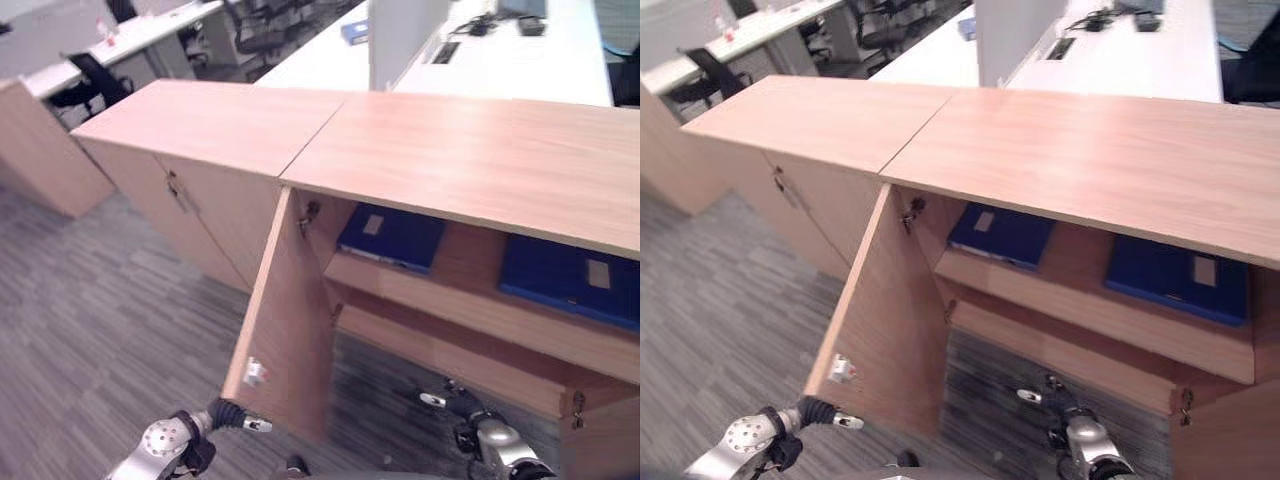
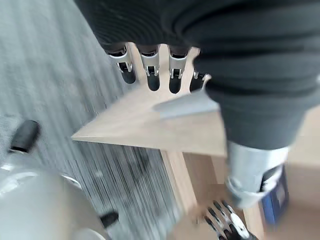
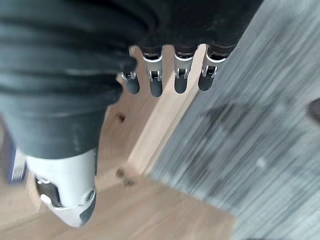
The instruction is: Put the empty folder in the office cabinet
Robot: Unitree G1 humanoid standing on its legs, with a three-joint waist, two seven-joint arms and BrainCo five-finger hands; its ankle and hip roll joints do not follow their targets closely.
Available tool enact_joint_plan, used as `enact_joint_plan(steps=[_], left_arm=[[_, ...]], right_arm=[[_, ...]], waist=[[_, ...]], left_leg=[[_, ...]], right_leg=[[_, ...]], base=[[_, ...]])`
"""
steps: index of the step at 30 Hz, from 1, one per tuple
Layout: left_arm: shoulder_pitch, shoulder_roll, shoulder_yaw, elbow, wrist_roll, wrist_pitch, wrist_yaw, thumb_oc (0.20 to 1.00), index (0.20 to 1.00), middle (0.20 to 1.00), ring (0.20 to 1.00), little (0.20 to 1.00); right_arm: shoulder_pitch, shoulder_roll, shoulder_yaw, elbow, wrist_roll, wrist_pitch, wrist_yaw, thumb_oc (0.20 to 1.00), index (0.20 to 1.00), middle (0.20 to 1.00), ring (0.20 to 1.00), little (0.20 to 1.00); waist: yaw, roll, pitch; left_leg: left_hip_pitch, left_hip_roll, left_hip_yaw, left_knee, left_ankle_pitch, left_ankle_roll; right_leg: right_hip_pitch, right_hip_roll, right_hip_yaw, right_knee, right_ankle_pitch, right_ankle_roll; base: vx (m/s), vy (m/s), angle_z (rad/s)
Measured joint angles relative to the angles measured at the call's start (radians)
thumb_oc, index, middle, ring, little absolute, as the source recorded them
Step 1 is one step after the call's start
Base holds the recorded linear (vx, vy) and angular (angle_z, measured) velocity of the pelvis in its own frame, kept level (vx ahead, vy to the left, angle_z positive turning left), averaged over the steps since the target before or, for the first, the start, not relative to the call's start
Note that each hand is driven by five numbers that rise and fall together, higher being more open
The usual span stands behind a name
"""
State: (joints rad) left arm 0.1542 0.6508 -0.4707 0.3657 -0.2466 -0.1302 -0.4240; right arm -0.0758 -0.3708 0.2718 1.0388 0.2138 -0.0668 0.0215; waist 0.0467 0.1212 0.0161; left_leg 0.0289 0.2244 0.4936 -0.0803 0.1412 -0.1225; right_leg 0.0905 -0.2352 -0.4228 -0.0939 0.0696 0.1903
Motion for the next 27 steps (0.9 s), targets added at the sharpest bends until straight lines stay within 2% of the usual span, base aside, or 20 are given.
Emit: enact_joint_plan(steps=[1,4,5,7,9,10,11,12,13,14,15,16,18,19,20,21,23,24,25,27], left_arm=[[-0.009,-0.022,-0.001,-0.001,0.001,-0.001,-0.002,1.000,1.000,1.000,1.000,1.000],[-0.041,-0.056,0.001,0.000,0.028,-0.003,0.002,1.000,1.000,1.000,1.000,1.000],[-0.037,-0.072,-0.021,-0.001,0.038,-0.002,-0.001,1.000,1.000,1.000,1.000,1.000],[-0.035,-0.111,-0.027,0.016,0.038,-0.002,0.002,1.000,1.000,1.000,1.000,1.000],[-0.038,-0.148,-0.040,0.033,0.039,0.000,0.005,1.000,1.000,1.000,1.000,1.000],[-0.039,-0.184,-0.035,0.046,0.037,0.000,0.017,1.000,1.000,1.000,1.000,1.000],[-0.050,-0.218,-0.036,0.076,0.036,0.002,0.039,1.000,1.000,1.000,1.000,1.000],[-0.067,-0.225,-0.052,0.067,0.036,0.003,0.044,1.000,1.000,1.000,1.000,1.000],[-0.079,-0.258,-0.016,0.065,0.033,-0.004,0.062,1.000,1.000,1.000,1.000,1.000],[-0.095,-0.301,0.001,0.113,0.016,-0.009,0.103,1.000,1.000,1.000,1.000,1.000],[-0.132,-0.304,0.000,0.165,0.016,0.000,0.117,1.000,1.000,1.000,1.000,1.000],[-0.165,-0.317,0.003,0.204,0.016,0.001,0.134,1.000,1.000,1.000,1.000,1.000],[-0.215,-0.348,0.041,0.228,0.016,-0.002,0.180,1.000,1.000,1.000,1.000,1.000],[-0.228,-0.326,0.053,0.280,0.013,-0.009,0.222,1.000,1.000,1.000,1.000,1.000],[-0.236,-0.329,0.049,0.301,0.013,-0.003,0.234,1.000,1.000,1.000,1.000,1.000],[-0.234,-0.330,0.051,0.311,0.014,0.006,0.259,1.000,1.000,1.000,1.000,1.000],[-0.241,-0.331,0.065,0.314,0.012,-0.002,0.270,1.000,1.000,1.000,1.000,1.000],[-0.284,-0.337,0.082,0.323,0.001,-0.003,0.293,1.000,1.000,1.000,1.000,1.000],[-0.306,-0.322,0.083,0.339,-0.014,-0.002,0.307,1.000,1.000,1.000,1.000,1.000],[-0.325,-0.296,0.093,0.345,-0.028,-0.006,0.326,1.000,1.000,1.000,1.000,1.000]], right_arm=[[-0.011,0.003,-0.002,0.025,0.000,0.005,-0.001,1.000,1.000,1.000,1.000,1.000],[-0.010,0.000,-0.008,0.066,-0.001,0.001,0.001,1.000,1.000,1.000,1.000,1.000],[-0.017,-0.002,-0.039,0.099,-0.001,0.006,-0.004,1.000,1.000,1.000,1.000,1.000],[-0.013,-0.026,-0.042,0.108,-0.001,0.006,-0.007,1.000,1.000,1.000,1.000,1.000],[-0.014,-0.034,-0.051,0.112,-0.001,0.013,-0.015,1.000,1.000,1.000,1.000,1.000],[-0.019,-0.032,-0.043,0.113,-0.001,0.015,-0.021,1.000,1.000,1.000,1.000,1.000],[-0.041,-0.022,-0.032,0.116,-0.001,0.014,-0.022,1.000,1.000,1.000,1.000,1.000],[-0.065,-0.010,-0.033,0.115,-0.001,0.013,-0.022,1.000,1.000,1.000,1.000,1.000],[-0.080,-0.006,-0.023,0.112,-0.001,0.020,-0.025,1.000,1.000,1.000,1.000,1.000],[-0.115,0.000,0.001,0.114,-0.001,0.023,-0.024,1.000,1.000,1.000,1.000,1.000],[-0.125,0.033,0.000,0.100,-0.001,0.009,-0.024,1.000,1.000,1.000,1.000,1.000],[-0.098,0.052,-0.001,0.103,-0.001,0.010,-0.023,1.000,1.000,1.000,1.000,1.000],[-0.042,0.090,0.001,0.107,-0.001,0.014,-0.020,1.000,1.000,1.000,1.000,1.000],[0.009,0.118,0.006,0.105,-0.001,0.014,-0.019,1.000,1.000,1.000,1.000,1.000],[0.019,0.103,-0.001,0.101,-0.002,0.014,-0.022,1.000,1.000,1.000,1.000,1.000],[0.030,0.087,-0.001,0.095,-0.002,0.014,-0.020,1.000,1.000,1.000,1.000,1.000],[0.030,0.075,-0.003,0.095,-0.002,0.013,-0.020,1.000,1.000,1.000,1.000,1.000],[0.027,0.057,-0.008,0.091,-0.001,0.013,-0.017,1.000,1.000,1.000,1.000,1.000],[0.031,0.062,-0.003,0.090,0.000,0.011,-0.016,1.000,1.000,1.000,1.000,1.000],[0.044,0.073,0.001,0.092,0.000,0.013,-0.010,1.000,1.000,1.000,1.000,1.000]], waist=[[-0.008,0.005,0.000],[-0.040,0.019,0.015],[-0.041,0.036,0.029],[-0.072,0.057,0.049],[-0.073,0.082,0.064],[-0.073,0.088,0.068],[-0.049,0.076,0.077],[-0.042,0.051,0.095],[-0.067,0.052,0.095],[-0.023,0.032,0.094],[-0.044,0.005,0.095],[-0.054,-0.020,0.094],[-0.030,-0.027,0.097],[-0.033,-0.077,0.075],[-0.055,-0.071,0.081],[-0.058,-0.072,0.079],[-0.057,-0.069,0.071],[-0.066,-0.048,0.061],[-0.071,-0.051,0.055],[-0.074,-0.058,0.024]], left_leg=[[0.014,0.001,0.035,-0.009,0.004,-0.007],[0.017,0.007,0.052,-0.009,0.007,-0.013],[0.030,0.009,0.073,-0.009,0.007,-0.014],[0.031,0.010,0.082,-0.010,0.001,-0.023],[0.049,0.011,0.096,-0.009,0.004,-0.019],[0.055,0.013,0.050,0.017,-0.003,-0.020],[0.051,0.016,-0.088,0.063,-0.010,-0.013],[0.027,0.016,-0.180,0.127,-0.025,-0.033],[0.034,-0.022,-0.345,0.090,-0.080,-0.033],[0.079,-0.154,-0.650,0.029,-0.216,0.045],[0.093,-0.159,-0.645,0.018,-0.196,0.029],[0.093,-0.153,-0.644,0.022,-0.198,0.032],[0.081,-0.085,-0.622,0.072,-0.229,-0.010],[0.104,-0.093,-0.605,0.082,-0.235,-0.020],[0.103,-0.097,-0.594,0.127,-0.234,-0.022],[0.104,-0.108,-0.563,0.134,-0.249,-0.010],[0.104,-0.132,-0.553,0.048,-0.244,-0.001],[0.077,-0.126,-0.533,0.016,-0.186,0.032],[0.088,-0.124,-0.522,0.009,-0.147,0.031],[0.089,-0.133,-0.491,-0.017,-0.137,0.039]], right_leg=[[-0.014,0.001,0.038,0.000,0.010,0.002],[-0.030,0.005,0.061,-0.001,0.017,0.008],[-0.038,0.009,0.096,-0.001,0.024,0.000],[-0.046,0.012,0.111,-0.001,0.027,-0.002],[-0.054,0.018,0.142,-0.001,0.037,-0.012],[-0.070,0.022,0.179,0.008,0.031,-0.028],[-0.093,0.018,0.248,0.022,0.032,-0.038],[-0.087,0.004,0.280,0.000,0.056,-0.056],[-0.109,0.028,0.322,0.014,0.056,-0.048],[-0.171,0.044,0.438,0.024,0.074,-0.052],[-0.168,0.038,0.457,0.005,0.093,-0.032],[-0.164,0.041,0.447,0.014,0.092,-0.022],[-0.264,0.135,0.368,0.321,-0.061,-0.028],[-0.270,0.159,0.366,0.402,-0.172,-0.138],[-0.227,0.163,0.378,0.347,-0.146,-0.141],[-0.135,0.156,0.410,0.215,-0.081,-0.160],[-0.101,0.143,0.426,0.144,-0.040,-0.147],[-0.106,0.157,0.450,0.109,-0.025,-0.123],[-0.094,0.159,0.467,0.081,-0.011,-0.114],[-0.083,0.143,0.472,0.036,0.005,-0.098]], base=[[-0.07,-0.153,-0.58],[-0.05,-0.133,-0.33],[-0.03,-0.110,-0.33],[-0.03,-0.121,-0.29],[-0.02,-0.125,-0.46],[-0.01,-0.087,-1.03],[0.07,-0.116,-1.34],[0.14,-0.171,-1.23],[0.17,-0.197,-1.88],[0.13,-0.137,-1.73],[0.13,-0.088,-1.54],[0.15,-0.083,-0.36],[0.20,-0.012,-0.24],[0.23,0.067,-0.35],[0.18,0.056,-0.48],[0.16,0.088,-0.53],[0.15,0.094,-0.58],[0.06,0.060,-0.63],[0.12,0.111,-0.65],[0.08,0.087,-0.45]])
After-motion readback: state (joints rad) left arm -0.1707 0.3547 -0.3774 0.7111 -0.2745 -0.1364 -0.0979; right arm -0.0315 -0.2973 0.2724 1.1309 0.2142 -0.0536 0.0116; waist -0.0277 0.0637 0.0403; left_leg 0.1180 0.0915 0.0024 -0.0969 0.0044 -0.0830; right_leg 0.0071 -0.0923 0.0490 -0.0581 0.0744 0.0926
